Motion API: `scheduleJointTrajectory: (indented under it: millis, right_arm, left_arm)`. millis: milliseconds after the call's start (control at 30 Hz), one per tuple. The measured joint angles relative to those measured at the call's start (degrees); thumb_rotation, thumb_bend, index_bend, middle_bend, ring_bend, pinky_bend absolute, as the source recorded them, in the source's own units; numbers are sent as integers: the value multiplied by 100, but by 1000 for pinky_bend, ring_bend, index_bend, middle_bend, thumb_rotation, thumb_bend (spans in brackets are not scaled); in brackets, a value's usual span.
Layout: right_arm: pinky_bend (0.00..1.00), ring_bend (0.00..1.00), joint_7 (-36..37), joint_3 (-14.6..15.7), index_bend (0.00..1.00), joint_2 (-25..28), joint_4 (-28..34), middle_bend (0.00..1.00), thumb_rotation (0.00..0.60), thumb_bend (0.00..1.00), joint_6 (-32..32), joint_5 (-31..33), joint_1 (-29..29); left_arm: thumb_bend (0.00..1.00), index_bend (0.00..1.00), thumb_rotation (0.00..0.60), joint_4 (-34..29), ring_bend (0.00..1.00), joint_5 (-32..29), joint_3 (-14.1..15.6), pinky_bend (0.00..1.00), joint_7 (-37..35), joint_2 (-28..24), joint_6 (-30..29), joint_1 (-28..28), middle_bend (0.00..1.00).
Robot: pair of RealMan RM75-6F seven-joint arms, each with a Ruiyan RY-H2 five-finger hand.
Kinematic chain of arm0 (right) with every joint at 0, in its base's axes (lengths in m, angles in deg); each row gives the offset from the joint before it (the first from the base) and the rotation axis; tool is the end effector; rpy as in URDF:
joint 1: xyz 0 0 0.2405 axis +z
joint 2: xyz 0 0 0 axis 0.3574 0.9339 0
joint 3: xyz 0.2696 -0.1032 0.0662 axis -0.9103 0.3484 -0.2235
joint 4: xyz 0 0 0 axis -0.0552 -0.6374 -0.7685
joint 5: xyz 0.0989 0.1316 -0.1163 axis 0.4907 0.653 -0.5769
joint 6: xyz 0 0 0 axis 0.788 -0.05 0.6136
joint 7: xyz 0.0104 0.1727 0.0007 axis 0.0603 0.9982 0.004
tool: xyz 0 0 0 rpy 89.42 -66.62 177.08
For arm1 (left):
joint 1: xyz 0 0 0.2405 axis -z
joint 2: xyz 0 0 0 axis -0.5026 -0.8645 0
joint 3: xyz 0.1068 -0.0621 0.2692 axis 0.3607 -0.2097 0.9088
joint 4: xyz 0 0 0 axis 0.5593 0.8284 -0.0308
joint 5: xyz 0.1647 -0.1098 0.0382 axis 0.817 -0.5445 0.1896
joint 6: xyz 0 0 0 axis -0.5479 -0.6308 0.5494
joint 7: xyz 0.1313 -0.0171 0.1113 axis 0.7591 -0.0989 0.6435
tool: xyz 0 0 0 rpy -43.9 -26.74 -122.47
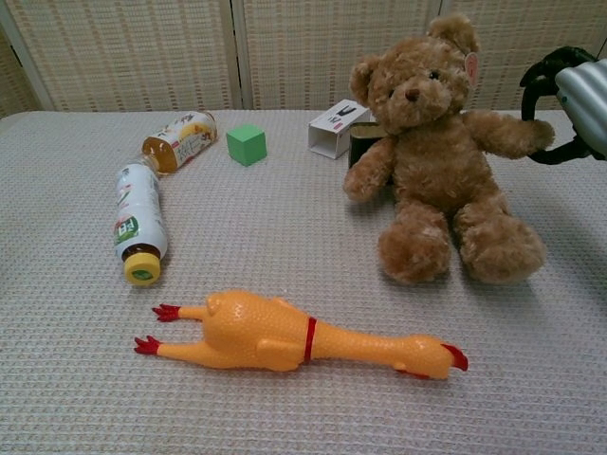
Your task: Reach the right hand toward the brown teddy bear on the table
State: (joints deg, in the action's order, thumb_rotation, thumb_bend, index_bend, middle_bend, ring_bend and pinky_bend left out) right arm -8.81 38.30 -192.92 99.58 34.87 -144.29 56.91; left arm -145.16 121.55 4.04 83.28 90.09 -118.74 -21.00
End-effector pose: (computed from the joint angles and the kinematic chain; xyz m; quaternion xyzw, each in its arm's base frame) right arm -0.2772 -0.4165 0.0176 0.6072 -0.1650 0.4395 0.6410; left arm -0.3309 0.2275 0.1572 -0.6579 -0.3617 -0.3690 0.5478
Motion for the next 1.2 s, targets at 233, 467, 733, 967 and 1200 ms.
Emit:
scheduleJointTrajectory:
  millis: [233,467,733,967,1200]
  right_arm:
    - [515,138,191,76,623,-68,-166,276,600,123,-118,36,-24]
    - [528,138,88,201,623,-105,-297,276,600,124,-363,34,-70]
    - [530,138,330,-2,624,-162,-274,276,600,124,242,221,16]
    - [530,138,227,142,623,-141,-291,276,600,123,-114,178,-42]
    - [533,138,126,146,623,-146,-290,276,600,124,-80,217,-39]
  left_arm:
    - [434,217,600,-11,243,-2,9,385,0,-8,8,1,152]
    - [435,218,600,-16,251,-5,14,386,4,-14,15,2,153]
    - [435,218,600,-15,258,8,16,387,-4,-12,5,3,153]
    - [435,218,600,-12,258,9,21,386,23,-8,20,9,153]
    - [436,218,600,-16,258,-25,17,387,31,-7,42,12,154]
